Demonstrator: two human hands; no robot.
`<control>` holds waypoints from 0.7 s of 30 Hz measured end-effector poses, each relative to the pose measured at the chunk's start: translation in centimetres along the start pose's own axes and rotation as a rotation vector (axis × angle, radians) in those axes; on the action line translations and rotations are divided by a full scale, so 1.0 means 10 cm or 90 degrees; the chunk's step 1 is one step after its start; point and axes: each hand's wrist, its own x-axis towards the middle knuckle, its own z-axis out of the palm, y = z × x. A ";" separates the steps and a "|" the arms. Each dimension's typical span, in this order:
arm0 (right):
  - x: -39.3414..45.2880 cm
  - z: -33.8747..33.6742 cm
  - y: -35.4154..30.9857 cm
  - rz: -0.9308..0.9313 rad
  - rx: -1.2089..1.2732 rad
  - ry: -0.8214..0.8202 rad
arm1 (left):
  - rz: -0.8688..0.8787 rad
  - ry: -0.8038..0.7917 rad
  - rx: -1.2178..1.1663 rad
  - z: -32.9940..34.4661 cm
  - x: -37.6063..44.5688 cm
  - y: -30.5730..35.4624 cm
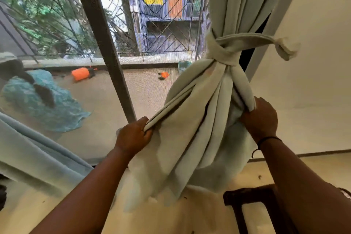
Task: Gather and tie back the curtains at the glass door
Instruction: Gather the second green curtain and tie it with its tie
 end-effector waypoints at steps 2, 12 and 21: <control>-0.02 -0.04 -0.10 0.043 0.127 -0.015 | 0.008 -0.021 -0.074 -0.05 0.06 0.06; -0.41 0.03 -0.50 0.077 0.381 -0.342 | -0.109 -0.294 -0.422 0.00 0.09 0.76; -0.73 -0.72 -1.38 -0.378 0.103 -0.532 | -0.080 -0.308 -0.548 0.36 -0.44 1.18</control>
